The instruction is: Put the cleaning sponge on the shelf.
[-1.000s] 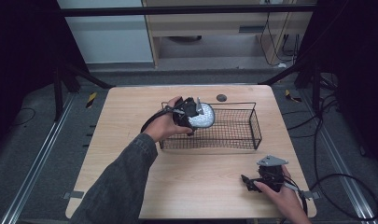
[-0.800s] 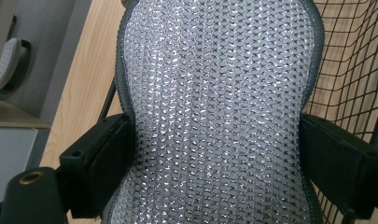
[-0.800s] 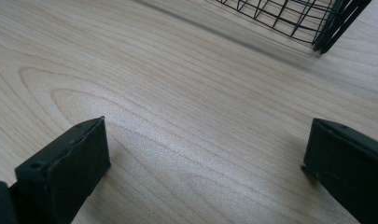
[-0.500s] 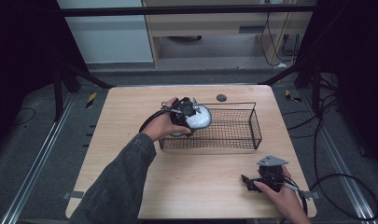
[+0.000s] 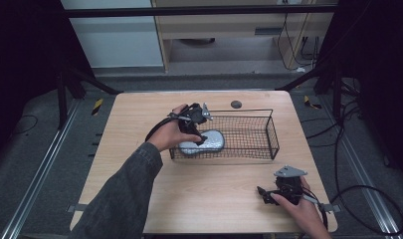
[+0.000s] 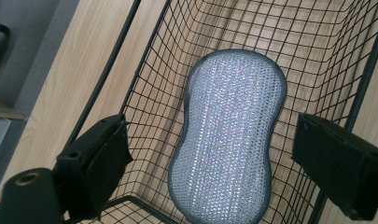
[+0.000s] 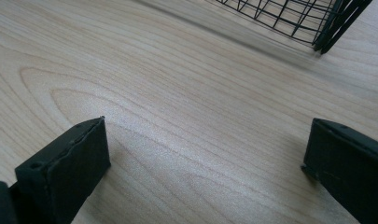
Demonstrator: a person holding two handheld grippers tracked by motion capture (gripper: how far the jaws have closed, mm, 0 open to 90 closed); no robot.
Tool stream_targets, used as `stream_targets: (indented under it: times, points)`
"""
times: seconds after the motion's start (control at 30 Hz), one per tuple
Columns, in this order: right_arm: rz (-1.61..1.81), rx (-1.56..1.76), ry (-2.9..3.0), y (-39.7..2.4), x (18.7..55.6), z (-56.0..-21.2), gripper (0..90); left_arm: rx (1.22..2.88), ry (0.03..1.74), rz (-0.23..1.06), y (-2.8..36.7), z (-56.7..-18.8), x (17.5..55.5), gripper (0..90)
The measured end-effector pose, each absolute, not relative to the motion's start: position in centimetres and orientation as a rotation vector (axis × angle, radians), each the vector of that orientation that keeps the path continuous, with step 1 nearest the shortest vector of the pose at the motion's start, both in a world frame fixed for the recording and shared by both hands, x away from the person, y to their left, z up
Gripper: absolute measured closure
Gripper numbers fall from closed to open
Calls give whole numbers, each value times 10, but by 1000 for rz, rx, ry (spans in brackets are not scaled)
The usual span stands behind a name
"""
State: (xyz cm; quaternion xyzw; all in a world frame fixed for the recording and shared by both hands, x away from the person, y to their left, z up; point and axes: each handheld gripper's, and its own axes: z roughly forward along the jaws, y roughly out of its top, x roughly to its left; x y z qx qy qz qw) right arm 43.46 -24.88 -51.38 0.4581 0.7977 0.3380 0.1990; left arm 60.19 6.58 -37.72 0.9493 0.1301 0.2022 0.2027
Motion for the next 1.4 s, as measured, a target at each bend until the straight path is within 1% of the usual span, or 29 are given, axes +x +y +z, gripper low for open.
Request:
stream_targets:
  times: [0.17,0.47,1.03,1.07,1.4]
  points:
    - [946,1282,2231,-249,435,-514,3,2646,359,557,66,-376,600,113]
    - [945,1282,2231,-249,435,-514,3,2634,370,555,66,-375,592,89]
    - [944,1282,2232,-249,434,-514,3,2528,414,513,62,-373,571,60]
    - [944,1280,2231,-249,435,-514,3,2505,433,488,61,-374,568,57]
    - [945,1281,2231,-249,435,-514,3,2444,405,513,52,-372,552,49]
